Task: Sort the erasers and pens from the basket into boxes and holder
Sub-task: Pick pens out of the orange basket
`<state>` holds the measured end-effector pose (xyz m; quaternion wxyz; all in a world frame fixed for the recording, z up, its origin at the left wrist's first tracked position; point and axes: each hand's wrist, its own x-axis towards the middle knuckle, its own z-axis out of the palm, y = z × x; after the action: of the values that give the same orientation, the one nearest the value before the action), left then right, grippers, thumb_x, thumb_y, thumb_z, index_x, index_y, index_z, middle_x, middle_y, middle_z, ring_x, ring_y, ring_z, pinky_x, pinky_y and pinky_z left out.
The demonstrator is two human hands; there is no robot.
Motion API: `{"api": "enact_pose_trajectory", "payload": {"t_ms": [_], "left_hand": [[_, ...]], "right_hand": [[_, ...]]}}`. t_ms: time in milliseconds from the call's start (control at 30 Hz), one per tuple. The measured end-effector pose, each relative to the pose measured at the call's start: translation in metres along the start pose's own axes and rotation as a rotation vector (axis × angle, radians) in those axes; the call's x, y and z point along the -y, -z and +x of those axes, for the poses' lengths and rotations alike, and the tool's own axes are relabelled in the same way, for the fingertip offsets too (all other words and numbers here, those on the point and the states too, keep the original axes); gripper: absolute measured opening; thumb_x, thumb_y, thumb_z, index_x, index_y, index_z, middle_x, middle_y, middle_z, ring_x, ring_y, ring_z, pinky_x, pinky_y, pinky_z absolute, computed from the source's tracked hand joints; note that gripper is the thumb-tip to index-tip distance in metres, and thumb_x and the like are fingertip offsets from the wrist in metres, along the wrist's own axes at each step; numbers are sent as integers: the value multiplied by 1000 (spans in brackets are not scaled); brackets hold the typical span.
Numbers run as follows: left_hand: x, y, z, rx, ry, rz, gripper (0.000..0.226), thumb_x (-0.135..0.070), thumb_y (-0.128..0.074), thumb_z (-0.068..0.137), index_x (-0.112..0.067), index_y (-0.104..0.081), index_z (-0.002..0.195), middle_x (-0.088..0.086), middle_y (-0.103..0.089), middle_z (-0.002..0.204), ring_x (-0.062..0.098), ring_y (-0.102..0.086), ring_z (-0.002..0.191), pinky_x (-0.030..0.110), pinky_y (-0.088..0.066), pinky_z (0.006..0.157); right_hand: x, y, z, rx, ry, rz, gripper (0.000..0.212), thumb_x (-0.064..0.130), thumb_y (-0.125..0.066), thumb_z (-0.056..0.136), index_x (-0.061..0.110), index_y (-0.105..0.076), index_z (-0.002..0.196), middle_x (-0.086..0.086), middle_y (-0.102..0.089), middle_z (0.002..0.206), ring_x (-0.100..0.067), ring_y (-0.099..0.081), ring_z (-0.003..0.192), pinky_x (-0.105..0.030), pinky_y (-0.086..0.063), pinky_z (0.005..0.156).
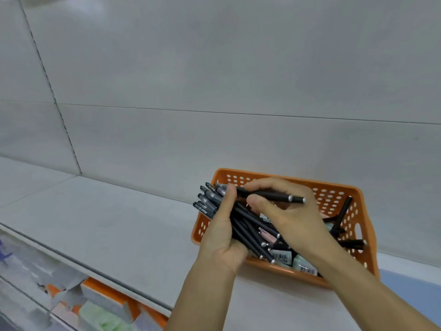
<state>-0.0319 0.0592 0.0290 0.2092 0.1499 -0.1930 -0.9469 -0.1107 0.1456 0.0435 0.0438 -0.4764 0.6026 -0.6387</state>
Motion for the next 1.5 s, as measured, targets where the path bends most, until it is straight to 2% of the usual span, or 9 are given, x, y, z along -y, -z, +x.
{"api": "enact_pose_trajectory", "payload": {"t_ms": [167, 300, 500, 700, 967, 1100, 1233, 1367, 1500], "left_hand": [[1, -3, 7, 86, 66, -57, 24, -26, -70, 81, -7, -72, 96, 16, -73, 97, 32, -72, 87, 47, -54, 86], [-6, -13, 11, 116, -153, 10, 3, -9, -69, 81, -8, -70, 83, 8, -70, 78, 17, -70, 67, 30, -58, 60], [9, -36, 0, 229, -390, 517, 30, -11, -81, 68, -10, -74, 97, 13, -74, 93, 24, -72, 91, 38, -57, 83], [9, -41, -6, 509, -258, 674, 50, -10, -79, 66, -23, -67, 113, 11, -72, 109, 28, -68, 104, 43, -54, 93], [40, -50, -16, 632, -126, 598, 23, -1, -72, 68, -13, -72, 87, 13, -66, 79, 26, -65, 75, 44, -55, 78], [70, -61, -24, 695, -121, 616, 52, -4, -77, 64, -13, -63, 112, 17, -69, 96, 31, -68, 91, 46, -55, 86], [118, -83, -34, 635, -96, 653, 37, -12, -82, 56, -18, -68, 90, 20, -52, 82, 32, -56, 74, 52, -50, 80], [190, -110, -49, 604, -65, 650, 20, -9, -80, 61, -20, -68, 72, 14, -59, 77, 28, -59, 73, 48, -52, 80], [278, -142, -69, 654, -62, 718, 17, -11, -83, 67, -18, -68, 64, 7, -60, 63, 21, -58, 57, 32, -52, 61]], "right_hand": [[-9, 6, -12, 21, 46, -92, 29, 38, -70, 83, 20, -75, 105, 12, -68, 117, -7, -59, 116, -30, -49, 97], [-1, 6, -27, -111, -242, 598, 63, 67, -56, 80, 19, -68, 119, 2, -64, 128, -14, -57, 123, -36, -51, 93], [13, -21, -24, -540, -567, 1197, 50, 48, -40, 98, 11, -70, 116, -18, -71, 111, -31, -70, 101, -44, -47, 98], [21, -14, -32, -708, -553, 1356, 45, 42, -46, 98, 7, -65, 119, -21, -71, 109, -33, -70, 100, -43, -51, 93], [26, 3, -62, -835, -466, 1399, 38, 34, -47, 97, 8, -68, 115, -20, -69, 114, -31, -68, 104, -39, -54, 88], [28, 29, -81, -876, -421, 1417, 33, 28, -48, 97, 7, -67, 114, -21, -71, 106, -31, -71, 95, -39, -53, 85], [34, 69, -107, -887, -428, 1347, 35, 27, -45, 99, 4, -64, 116, -20, -71, 104, -31, -71, 89, -40, -53, 79], [46, 129, -151, -875, -326, 1157, 39, 30, -44, 100, 5, -69, 115, -19, -69, 114, -28, -68, 104, -38, -51, 91], [52, 218, -217, -969, -360, 598, 31, 31, -54, 93, 8, -71, 105, -11, -73, 107, -23, -68, 104, -42, -50, 89]]}}
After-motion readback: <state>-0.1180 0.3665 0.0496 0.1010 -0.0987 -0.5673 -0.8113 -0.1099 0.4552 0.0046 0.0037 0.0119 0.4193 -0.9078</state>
